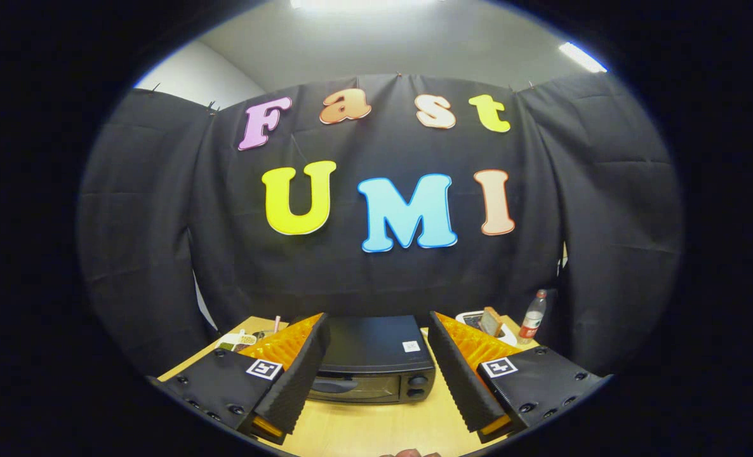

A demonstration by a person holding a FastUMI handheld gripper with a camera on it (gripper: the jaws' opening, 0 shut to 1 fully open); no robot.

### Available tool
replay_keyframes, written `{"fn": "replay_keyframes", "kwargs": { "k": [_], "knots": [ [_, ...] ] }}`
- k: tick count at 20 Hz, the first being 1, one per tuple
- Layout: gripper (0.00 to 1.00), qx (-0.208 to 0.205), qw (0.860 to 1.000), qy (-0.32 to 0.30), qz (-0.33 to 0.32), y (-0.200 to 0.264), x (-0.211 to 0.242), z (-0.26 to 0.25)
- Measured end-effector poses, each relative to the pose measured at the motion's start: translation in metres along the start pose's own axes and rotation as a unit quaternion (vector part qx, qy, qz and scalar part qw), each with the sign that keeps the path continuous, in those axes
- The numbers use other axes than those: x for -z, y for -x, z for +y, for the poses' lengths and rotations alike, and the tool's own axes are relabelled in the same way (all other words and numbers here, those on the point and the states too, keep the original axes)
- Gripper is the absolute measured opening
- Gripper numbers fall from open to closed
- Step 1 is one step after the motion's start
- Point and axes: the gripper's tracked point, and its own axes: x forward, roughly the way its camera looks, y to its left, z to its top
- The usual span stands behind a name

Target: Open the toaster oven, put the food inside, and close the toaster oven door.

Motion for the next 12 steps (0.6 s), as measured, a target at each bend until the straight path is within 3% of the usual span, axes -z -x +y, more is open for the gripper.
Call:
{"fn": "replay_keyframes", "kwargs": {
  "k": [6,12],
  "knots": [
    [0.98,0.062,0.997,-0.031,-0.016,0.034,0.007,-0.061],
    [0.98,0.059,0.998,-0.024,-0.021,0.035,0.0,-0.061]
  ]
}}
